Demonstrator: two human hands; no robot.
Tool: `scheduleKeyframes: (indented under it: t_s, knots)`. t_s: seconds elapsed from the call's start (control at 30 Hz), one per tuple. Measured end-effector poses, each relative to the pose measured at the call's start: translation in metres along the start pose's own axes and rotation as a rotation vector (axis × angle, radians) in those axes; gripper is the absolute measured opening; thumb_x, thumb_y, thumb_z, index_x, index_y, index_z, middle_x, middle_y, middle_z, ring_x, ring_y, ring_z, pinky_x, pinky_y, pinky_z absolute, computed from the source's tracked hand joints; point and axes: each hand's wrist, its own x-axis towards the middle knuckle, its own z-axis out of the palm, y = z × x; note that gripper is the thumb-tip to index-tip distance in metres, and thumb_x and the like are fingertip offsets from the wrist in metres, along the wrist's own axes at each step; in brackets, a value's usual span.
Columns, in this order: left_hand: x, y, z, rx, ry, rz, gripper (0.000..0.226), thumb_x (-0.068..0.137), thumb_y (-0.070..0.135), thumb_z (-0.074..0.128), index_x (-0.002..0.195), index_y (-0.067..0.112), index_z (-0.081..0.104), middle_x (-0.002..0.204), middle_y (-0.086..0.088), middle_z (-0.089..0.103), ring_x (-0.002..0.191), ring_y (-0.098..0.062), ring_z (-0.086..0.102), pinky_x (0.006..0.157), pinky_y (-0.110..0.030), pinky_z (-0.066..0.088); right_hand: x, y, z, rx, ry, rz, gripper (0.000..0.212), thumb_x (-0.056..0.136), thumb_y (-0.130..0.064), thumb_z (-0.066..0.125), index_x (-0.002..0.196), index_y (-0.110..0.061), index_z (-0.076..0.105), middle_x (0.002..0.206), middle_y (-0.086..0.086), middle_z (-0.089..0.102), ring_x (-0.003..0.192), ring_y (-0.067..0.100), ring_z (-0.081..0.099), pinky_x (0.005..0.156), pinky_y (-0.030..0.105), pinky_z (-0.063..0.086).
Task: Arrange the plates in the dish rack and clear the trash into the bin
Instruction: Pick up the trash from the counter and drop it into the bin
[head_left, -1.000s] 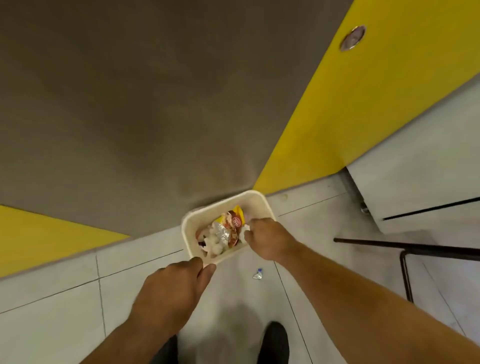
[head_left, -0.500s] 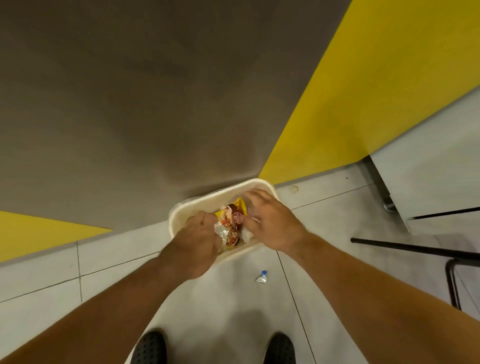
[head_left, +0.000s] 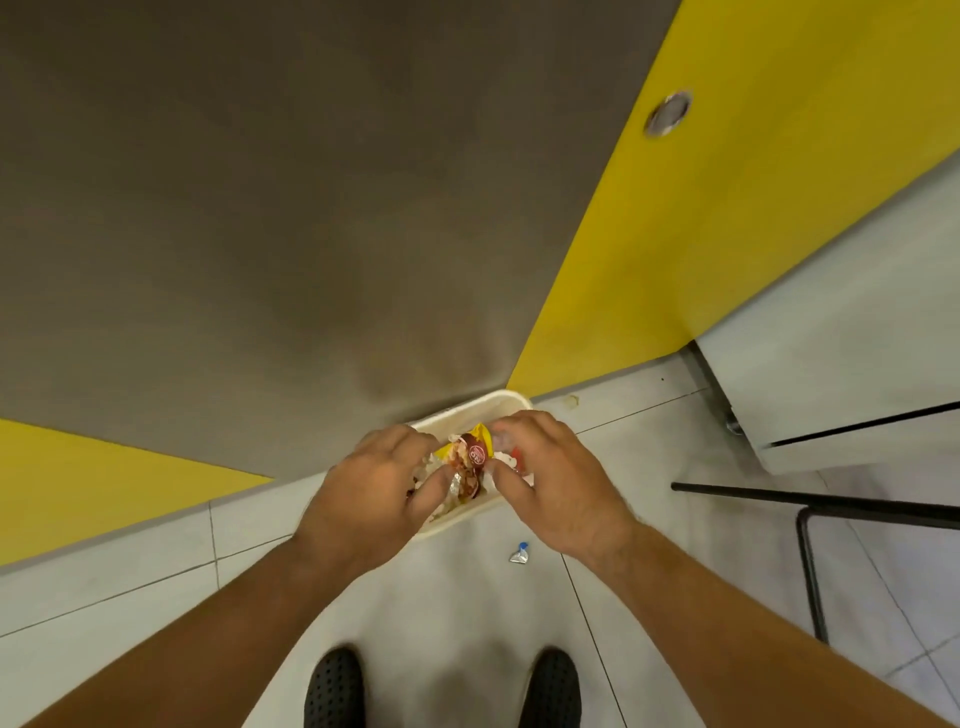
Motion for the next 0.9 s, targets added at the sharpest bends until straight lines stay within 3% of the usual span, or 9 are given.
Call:
scheduleKeyframes:
  t_s: [0.1, 0.2, 0.4, 0.63, 0.77, 0.9]
  knots:
    - [-0.022, 0.032, -0.071, -0.036, 0.1, 0.116, 0.033, 0.086, 0.049, 0.048, 0.091, 0.022, 0.064, 0.087, 0.009, 0.061, 0.083, -0.015, 0.059, 0.068, -0.035, 0.052, -0.025, -0.047, -0.045, 0.065, 0.061, 0.011, 0.033, 0.088, -0.044, 0.049, 0.115, -0.026, 0.057, 0.118, -0.01, 0.052, 0.11, 0.011, 0.048, 0.092, 0.028, 0.045]
    - [-0.042, 0.064, -0.137, -0.077, 0.169, 0.158, 0.027, 0.087, 0.046, 0.049, 0.088, 0.022, 0.063, 0.086, 0.013, 0.059, 0.079, -0.011, 0.056, 0.064, -0.034, 0.051, -0.048, -0.094, -0.089, 0.09, 0.135, 0.001, 0.043, 0.081, -0.052, 0.038, 0.108, -0.025, 0.059, 0.112, -0.011, 0.054, 0.106, 0.009, 0.05, 0.089, 0.026, 0.044]
    - [-0.072, 0.116, -0.264, -0.076, 0.27, 0.259, 0.024, 0.089, 0.044, 0.048, 0.086, 0.025, 0.061, 0.083, 0.015, 0.056, 0.073, -0.002, 0.053, 0.059, -0.021, 0.045, -0.084, -0.195, -0.171, 0.101, 0.251, -0.095, 0.028, 0.087, -0.041, 0.047, 0.101, -0.021, 0.062, 0.103, -0.01, 0.058, 0.096, 0.011, 0.056, 0.083, 0.022, 0.043]
    - [-0.089, 0.138, -0.42, 0.06, 0.386, 0.382, 0.026, 0.09, 0.045, 0.045, 0.087, 0.025, 0.062, 0.082, 0.011, 0.059, 0.071, -0.005, 0.053, 0.059, -0.026, 0.047, -0.091, -0.325, -0.267, 0.112, 0.419, -0.241, 0.017, 0.089, -0.033, 0.055, 0.099, -0.022, 0.062, 0.097, -0.009, 0.057, 0.09, 0.003, 0.053, 0.077, 0.018, 0.044]
    - [-0.086, 0.135, -0.481, 0.052, 0.5, 0.32, 0.024, 0.089, 0.047, 0.045, 0.086, 0.03, 0.061, 0.082, 0.016, 0.056, 0.071, -0.002, 0.051, 0.06, -0.024, 0.043, -0.091, -0.372, -0.303, 0.12, 0.475, -0.296, 0.008, 0.091, -0.023, 0.06, 0.097, -0.019, 0.062, 0.095, -0.008, 0.057, 0.086, 0.003, 0.051, 0.076, 0.022, 0.046]
    - [-0.078, 0.129, -0.498, 0.04, 0.497, 0.271, 0.027, 0.087, 0.051, 0.041, 0.085, 0.032, 0.06, 0.081, 0.016, 0.056, 0.071, -0.003, 0.053, 0.061, -0.025, 0.043, -0.087, -0.39, -0.319, 0.047, 0.424, -0.286, 0.011, 0.093, -0.03, 0.057, 0.1, -0.022, 0.06, 0.098, -0.011, 0.055, 0.088, 0.005, 0.051, 0.077, 0.019, 0.043]
